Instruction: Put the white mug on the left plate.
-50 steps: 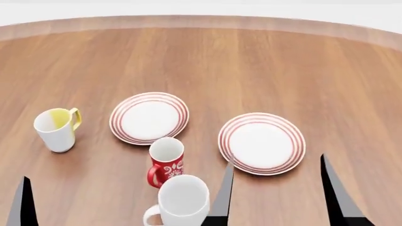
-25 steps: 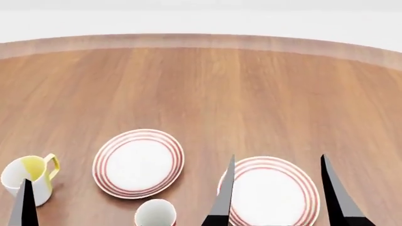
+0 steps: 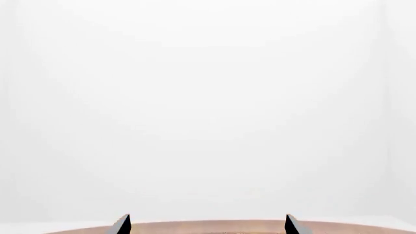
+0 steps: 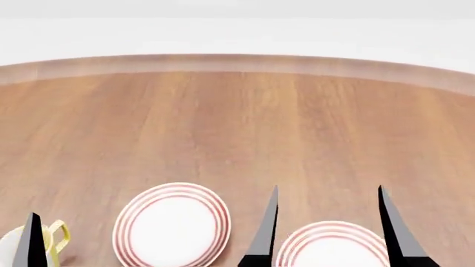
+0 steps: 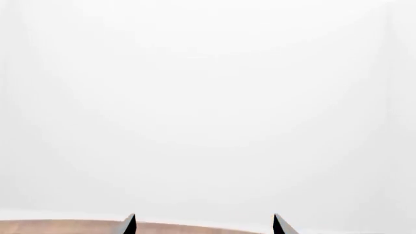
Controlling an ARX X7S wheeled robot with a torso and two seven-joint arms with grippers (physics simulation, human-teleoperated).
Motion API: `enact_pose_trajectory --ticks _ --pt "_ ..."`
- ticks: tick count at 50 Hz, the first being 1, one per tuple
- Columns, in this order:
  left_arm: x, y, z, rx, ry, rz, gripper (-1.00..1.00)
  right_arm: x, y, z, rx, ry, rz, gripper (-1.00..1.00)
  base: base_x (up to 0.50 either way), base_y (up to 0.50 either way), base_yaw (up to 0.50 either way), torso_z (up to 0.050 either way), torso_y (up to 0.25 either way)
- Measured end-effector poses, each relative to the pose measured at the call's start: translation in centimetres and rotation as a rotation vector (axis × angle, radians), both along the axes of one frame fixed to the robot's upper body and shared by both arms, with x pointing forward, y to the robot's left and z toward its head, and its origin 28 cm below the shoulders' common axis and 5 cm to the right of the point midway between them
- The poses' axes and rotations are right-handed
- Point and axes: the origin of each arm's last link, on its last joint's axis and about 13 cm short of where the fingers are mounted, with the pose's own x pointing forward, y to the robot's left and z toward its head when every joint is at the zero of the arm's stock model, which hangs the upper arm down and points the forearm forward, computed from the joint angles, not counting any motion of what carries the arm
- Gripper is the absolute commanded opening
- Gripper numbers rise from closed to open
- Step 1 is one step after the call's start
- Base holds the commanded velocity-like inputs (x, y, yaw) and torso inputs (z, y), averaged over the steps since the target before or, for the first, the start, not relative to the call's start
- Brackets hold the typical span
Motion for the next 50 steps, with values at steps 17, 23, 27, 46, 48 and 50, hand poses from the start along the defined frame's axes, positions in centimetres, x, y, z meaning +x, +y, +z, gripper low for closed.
enact_pose_trajectory --ticks 17,23,27,46,48,50 --pt "0.00 0.04 -0.02 -0.007 0.005 -0.005 1.00 0.06 0.12 -0.06 -0.023 0.014 -0.003 1.00 0.00 0.50 0.00 0.000 0.000" --pt "-0.01 0.05 -0.04 -0.007 0.005 -0.006 1.00 0.07 0.14 -0.06 -0.025 0.014 -0.002 1.00 0.00 0.50 0.00 0.000 0.000" --pt "-0.02 0.04 -0.04 -0.007 0.005 -0.006 1.00 0.07 0.15 -0.07 -0.028 0.015 -0.002 1.00 0.00 0.50 0.00 0.000 0.000" --pt "-0.07 -0.02 -0.05 0.001 0.010 -0.008 1.00 -0.13 0.12 -0.05 0.002 -0.025 0.024 1.00 0.00 0.18 -0.16 0.000 0.000" --pt "-0.07 -0.03 -0.06 0.002 0.012 -0.008 1.00 -0.17 0.10 -0.04 0.008 -0.031 0.028 1.00 0.00 0.00 -0.50 0.000 0.000" --pt "-0.08 -0.05 -0.08 0.002 0.013 -0.009 1.00 -0.20 0.08 -0.04 0.013 -0.035 0.031 1.00 0.00 0.00 -0.50 0.000 0.000"
